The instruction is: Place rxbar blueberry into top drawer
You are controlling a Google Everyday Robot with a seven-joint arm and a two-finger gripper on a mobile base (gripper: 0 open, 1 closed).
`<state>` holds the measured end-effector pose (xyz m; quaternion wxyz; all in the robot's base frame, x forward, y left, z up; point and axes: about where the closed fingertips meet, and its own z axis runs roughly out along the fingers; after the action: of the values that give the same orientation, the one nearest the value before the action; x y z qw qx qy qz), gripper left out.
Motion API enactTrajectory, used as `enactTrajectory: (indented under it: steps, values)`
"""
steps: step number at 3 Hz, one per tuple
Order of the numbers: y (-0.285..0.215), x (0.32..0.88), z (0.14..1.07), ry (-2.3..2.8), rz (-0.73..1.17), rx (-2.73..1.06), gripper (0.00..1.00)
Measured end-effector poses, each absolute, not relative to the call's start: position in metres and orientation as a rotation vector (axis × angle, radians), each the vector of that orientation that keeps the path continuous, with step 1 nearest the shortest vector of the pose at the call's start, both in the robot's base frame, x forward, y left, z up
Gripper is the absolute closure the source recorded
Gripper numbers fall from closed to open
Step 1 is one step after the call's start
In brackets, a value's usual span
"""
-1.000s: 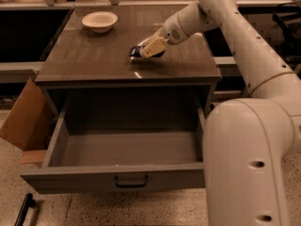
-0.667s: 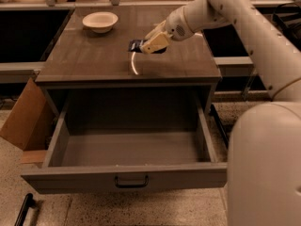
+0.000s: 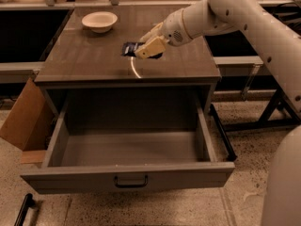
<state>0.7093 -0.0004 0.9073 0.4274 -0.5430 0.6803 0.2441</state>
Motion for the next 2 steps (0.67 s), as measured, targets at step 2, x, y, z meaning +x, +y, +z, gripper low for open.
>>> enactTrajectory:
  steps: [2]
  values:
    - [0.003, 0.664, 0.893, 1.67, 0.584, -1.405, 1.0]
